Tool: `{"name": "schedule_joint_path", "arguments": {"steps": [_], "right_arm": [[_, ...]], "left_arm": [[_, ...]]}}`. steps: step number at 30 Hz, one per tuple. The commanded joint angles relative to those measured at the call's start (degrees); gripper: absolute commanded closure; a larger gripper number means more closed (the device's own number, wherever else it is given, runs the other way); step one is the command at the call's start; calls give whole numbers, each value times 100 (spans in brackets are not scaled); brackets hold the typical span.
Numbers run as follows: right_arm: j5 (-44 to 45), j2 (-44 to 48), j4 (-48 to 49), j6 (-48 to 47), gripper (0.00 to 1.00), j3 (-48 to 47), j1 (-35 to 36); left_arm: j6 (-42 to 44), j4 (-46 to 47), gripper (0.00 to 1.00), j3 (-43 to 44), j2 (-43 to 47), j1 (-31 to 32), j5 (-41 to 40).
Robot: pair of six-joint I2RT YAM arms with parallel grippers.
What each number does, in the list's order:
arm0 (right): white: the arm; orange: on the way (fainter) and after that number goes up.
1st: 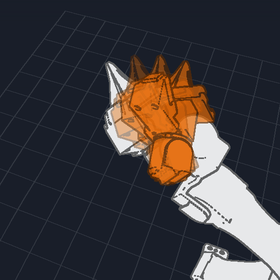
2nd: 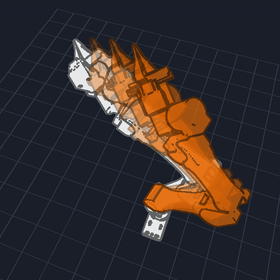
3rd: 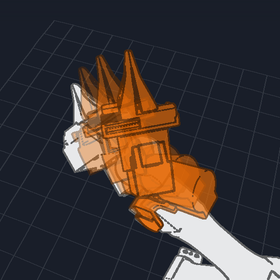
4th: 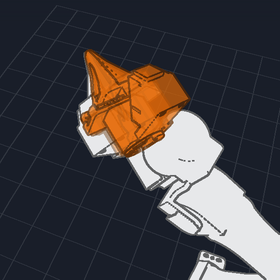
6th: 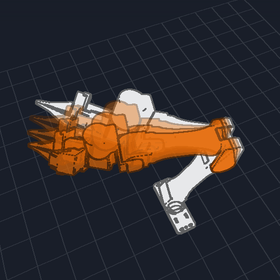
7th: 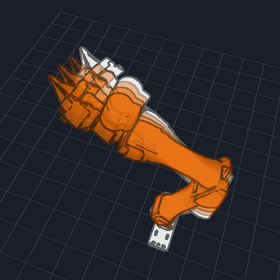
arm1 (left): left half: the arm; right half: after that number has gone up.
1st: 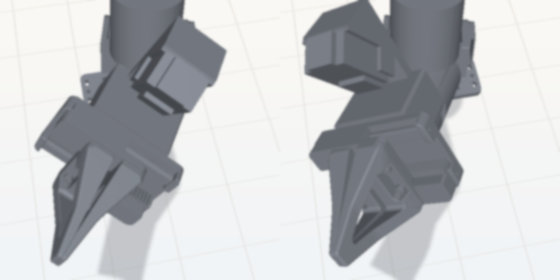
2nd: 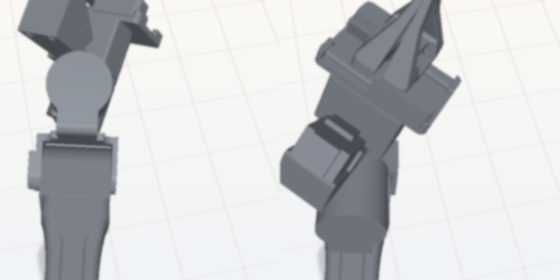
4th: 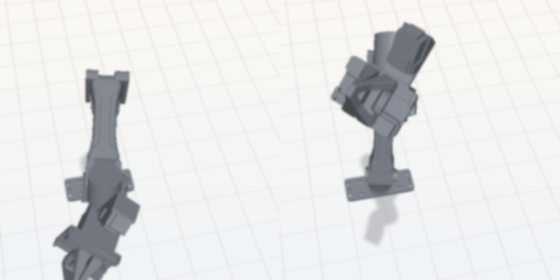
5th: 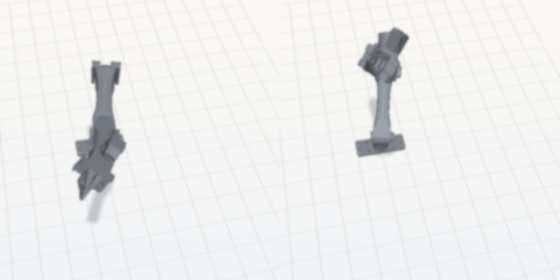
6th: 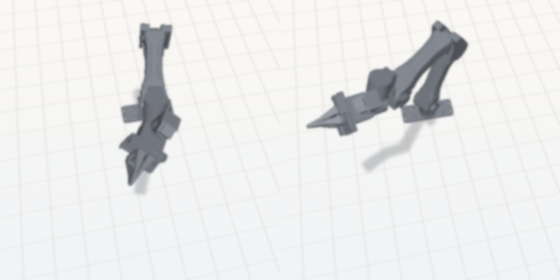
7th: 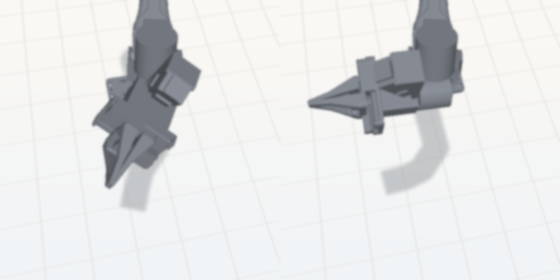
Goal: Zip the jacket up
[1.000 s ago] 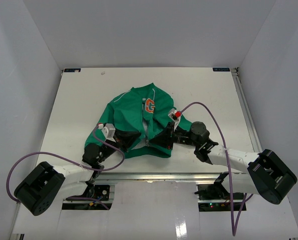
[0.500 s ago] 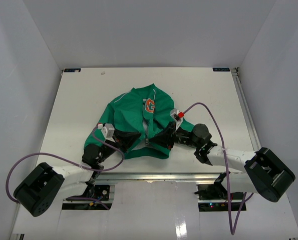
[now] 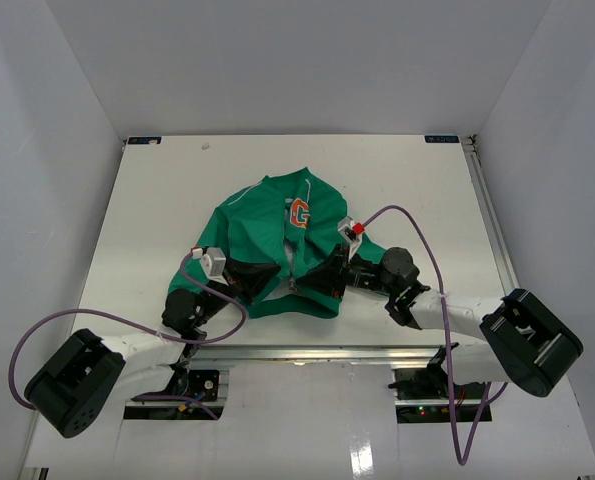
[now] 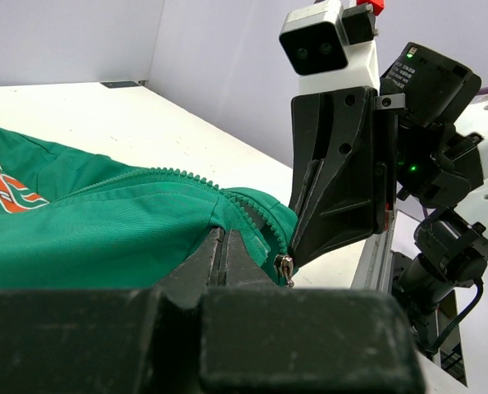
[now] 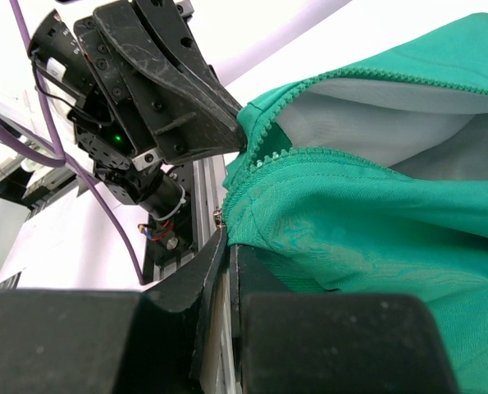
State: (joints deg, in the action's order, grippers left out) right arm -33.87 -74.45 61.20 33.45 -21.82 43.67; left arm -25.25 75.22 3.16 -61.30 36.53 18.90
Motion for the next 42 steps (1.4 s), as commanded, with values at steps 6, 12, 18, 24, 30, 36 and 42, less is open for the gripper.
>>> {"name": "schedule_joint_path", "arguments": {"steps": [6, 12, 18, 24, 30, 36, 42], "right_arm": [[-13, -65, 693, 251, 92, -85, 27], [41, -142, 860, 407, 92, -94, 27], [159, -166, 979, 530, 92, -94, 27], [324, -187, 1124, 697, 92, -65, 27], [425, -202, 1122, 760, 92, -58, 27], [330, -202, 1313, 873, 92, 88, 27], [240, -284, 1592, 1095, 92, 214, 36]], "left_arm": [[-59, 1179, 100, -284, -40, 3, 84], [-65, 1216, 100, -289, -49, 3, 93], [-85, 1353, 100, -307, -49, 3, 123], [-123, 1485, 100, -305, -80, 3, 161], [-147, 1530, 100, -413, -48, 3, 122], [-140, 1427, 100, -405, 115, 3, -133], [-112, 1408, 100, -430, 250, 3, -263]]}}
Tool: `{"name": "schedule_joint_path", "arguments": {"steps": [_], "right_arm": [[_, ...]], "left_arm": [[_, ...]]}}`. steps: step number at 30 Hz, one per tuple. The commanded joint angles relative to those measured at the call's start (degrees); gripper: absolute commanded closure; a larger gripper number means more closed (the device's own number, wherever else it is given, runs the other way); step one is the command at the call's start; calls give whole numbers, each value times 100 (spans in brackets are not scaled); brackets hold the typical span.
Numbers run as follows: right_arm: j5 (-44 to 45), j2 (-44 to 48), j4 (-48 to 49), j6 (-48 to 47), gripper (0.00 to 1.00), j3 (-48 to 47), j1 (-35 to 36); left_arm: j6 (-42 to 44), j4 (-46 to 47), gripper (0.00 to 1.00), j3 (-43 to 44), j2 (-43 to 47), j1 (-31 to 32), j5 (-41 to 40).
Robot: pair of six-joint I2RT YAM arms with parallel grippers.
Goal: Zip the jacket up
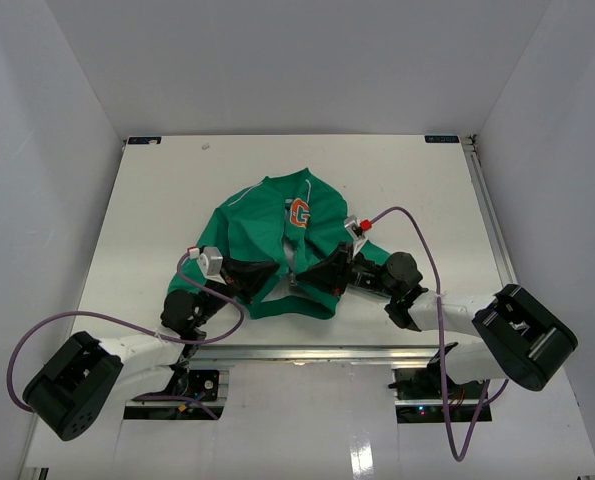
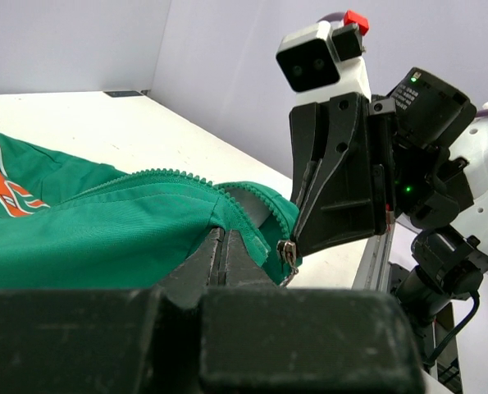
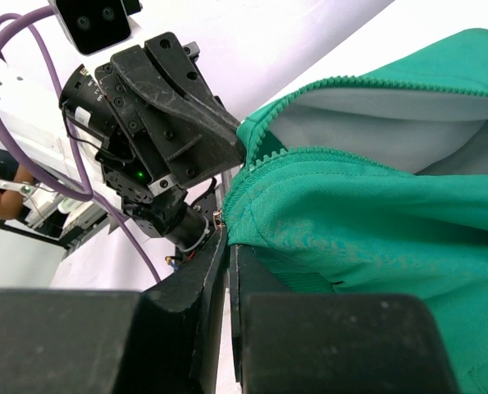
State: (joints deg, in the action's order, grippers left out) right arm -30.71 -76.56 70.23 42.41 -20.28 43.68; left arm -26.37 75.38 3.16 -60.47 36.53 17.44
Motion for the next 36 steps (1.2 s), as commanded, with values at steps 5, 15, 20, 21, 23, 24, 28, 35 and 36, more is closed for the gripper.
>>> {"name": "schedule_joint_path", "arguments": {"steps": [5, 15, 20, 21, 23, 24, 28, 35, 36], "right_arm": [[-110, -207, 848, 283, 92, 52, 35], [-123, -376, 1035, 412, 92, 20, 44], [-119, -385, 1081, 461, 92, 6, 53], [-115, -372, 1081, 470, 92, 2, 53], [-111, -352, 1072, 495, 92, -11, 44], [-102, -334, 1055, 504, 92, -19, 44], [-78, -309, 997, 520, 92, -60, 44], [-14, -362, 934, 522, 92, -112, 44], [-10, -376, 932, 522, 92, -116, 44]], "left_arm": [[-8, 1426, 100, -421, 125, 3, -84], [3, 1515, 100, -448, 64, 3, -36], [27, 1595, 100, -457, -46, 3, -39], [32, 1614, 100, -461, -78, 3, -39], [44, 1672, 100, -474, -130, 3, -48], [36, 1690, 100, -474, -157, 3, -48], [27, 1749, 100, -481, -175, 3, -15], [18, 1794, 100, -524, -103, 3, 11], [18, 1796, 100, -531, -93, 3, 21]]}}
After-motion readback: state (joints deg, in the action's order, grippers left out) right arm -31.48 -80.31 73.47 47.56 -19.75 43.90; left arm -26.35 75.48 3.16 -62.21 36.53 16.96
